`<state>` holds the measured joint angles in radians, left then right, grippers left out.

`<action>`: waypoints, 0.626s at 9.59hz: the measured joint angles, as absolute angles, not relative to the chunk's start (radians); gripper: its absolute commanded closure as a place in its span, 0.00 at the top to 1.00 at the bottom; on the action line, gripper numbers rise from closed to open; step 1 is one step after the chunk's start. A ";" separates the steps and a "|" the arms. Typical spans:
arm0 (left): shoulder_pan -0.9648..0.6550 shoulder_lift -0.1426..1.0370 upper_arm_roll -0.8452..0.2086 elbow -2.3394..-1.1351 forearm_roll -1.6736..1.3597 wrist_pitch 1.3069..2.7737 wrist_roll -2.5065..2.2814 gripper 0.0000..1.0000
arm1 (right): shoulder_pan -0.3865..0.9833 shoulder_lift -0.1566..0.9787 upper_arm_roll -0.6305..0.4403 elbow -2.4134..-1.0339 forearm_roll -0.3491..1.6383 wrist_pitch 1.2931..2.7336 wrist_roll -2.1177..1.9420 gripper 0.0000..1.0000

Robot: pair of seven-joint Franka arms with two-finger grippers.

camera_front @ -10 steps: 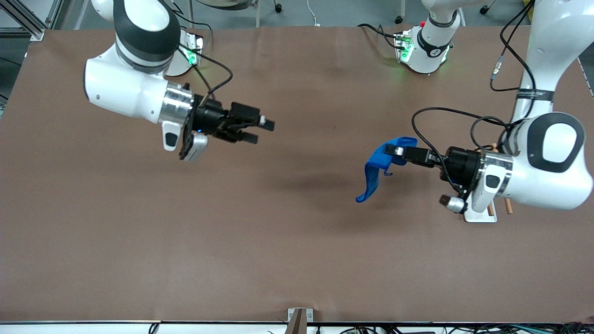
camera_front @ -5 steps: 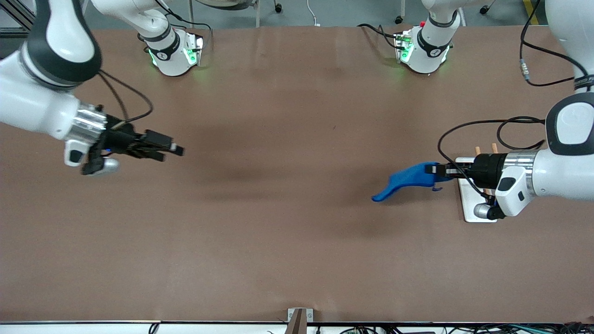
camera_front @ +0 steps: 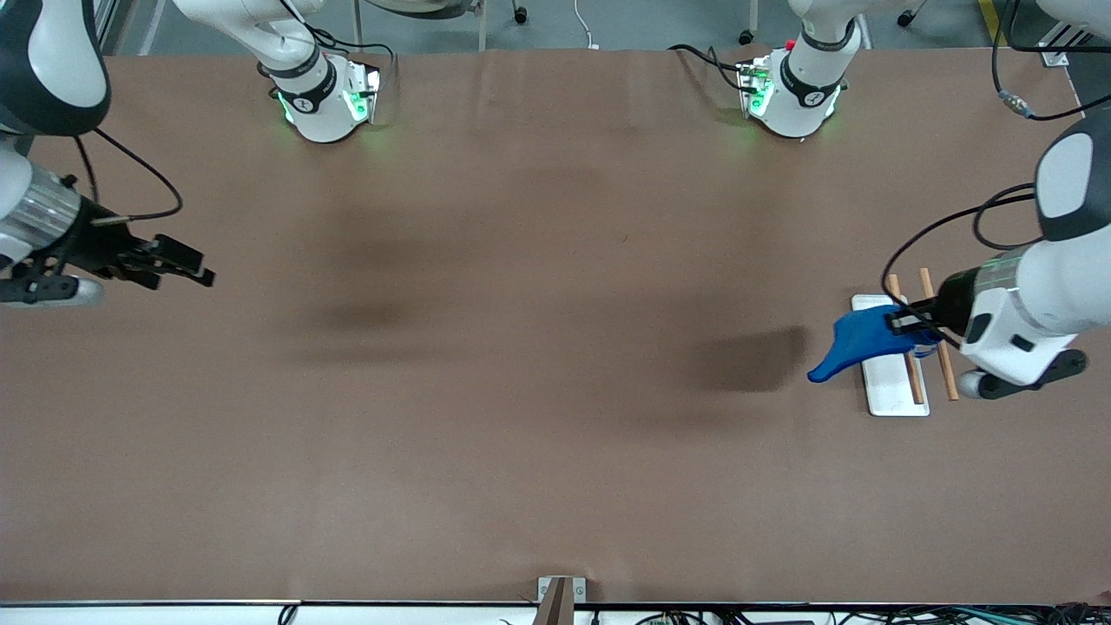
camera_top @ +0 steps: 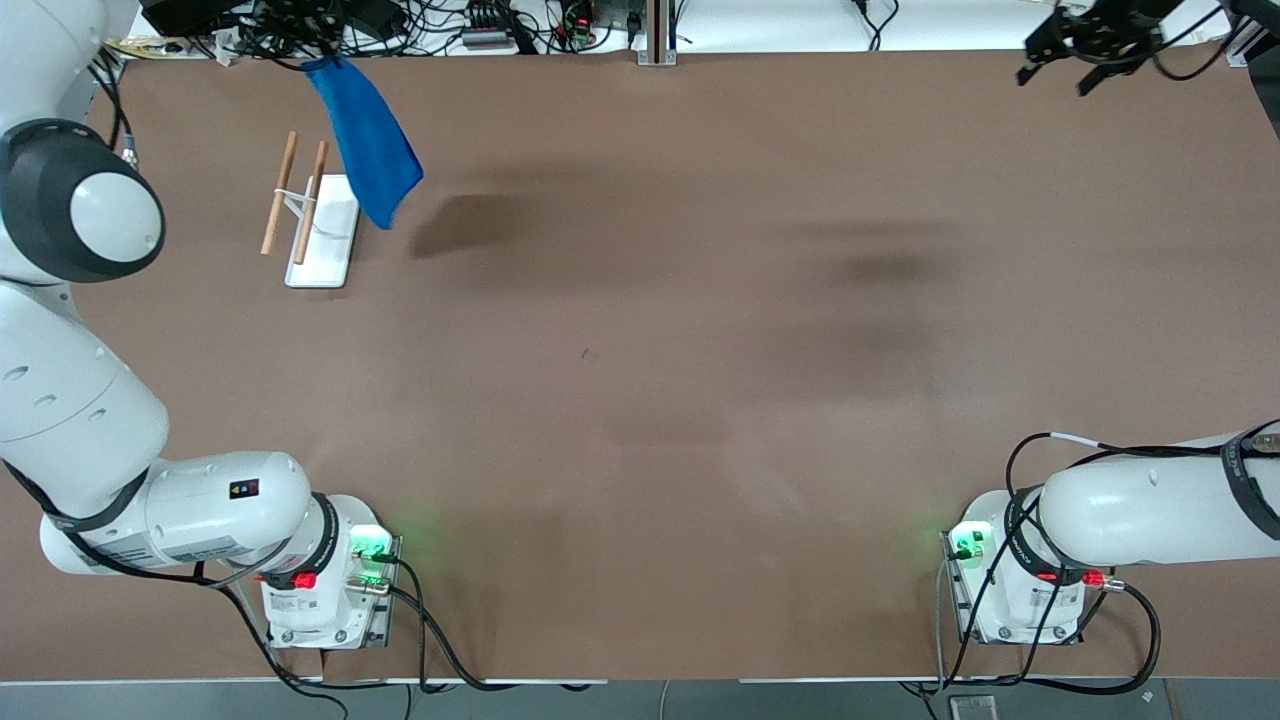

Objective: Right arm passes towel to left arm to hang
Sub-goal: 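Drape the towel over the wooden dowels with the left gripper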

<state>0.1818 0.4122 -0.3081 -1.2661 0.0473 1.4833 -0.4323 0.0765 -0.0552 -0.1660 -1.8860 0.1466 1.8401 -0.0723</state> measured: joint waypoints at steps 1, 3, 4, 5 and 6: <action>0.205 0.415 -0.306 -1.279 0.069 1.471 -0.474 0.05 | 0.058 -0.082 -0.166 -1.881 0.109 1.803 -0.072 1.00; 0.217 0.433 -0.304 -1.300 0.098 1.461 -0.583 0.05 | 0.047 -0.137 -0.165 -1.878 0.052 1.746 -0.072 1.00; 0.224 0.450 -0.303 -1.304 0.131 1.461 -0.601 0.05 | 0.047 -0.165 -0.164 -1.877 0.046 1.719 -0.072 1.00; 0.241 0.470 -0.301 -1.306 0.174 1.461 -0.603 0.05 | 0.042 -0.190 -0.163 -1.877 0.040 1.699 -0.070 1.00; 0.265 0.486 -0.301 -1.307 0.218 1.461 -0.586 0.05 | 0.029 -0.207 -0.163 -1.877 0.038 1.690 -0.070 1.00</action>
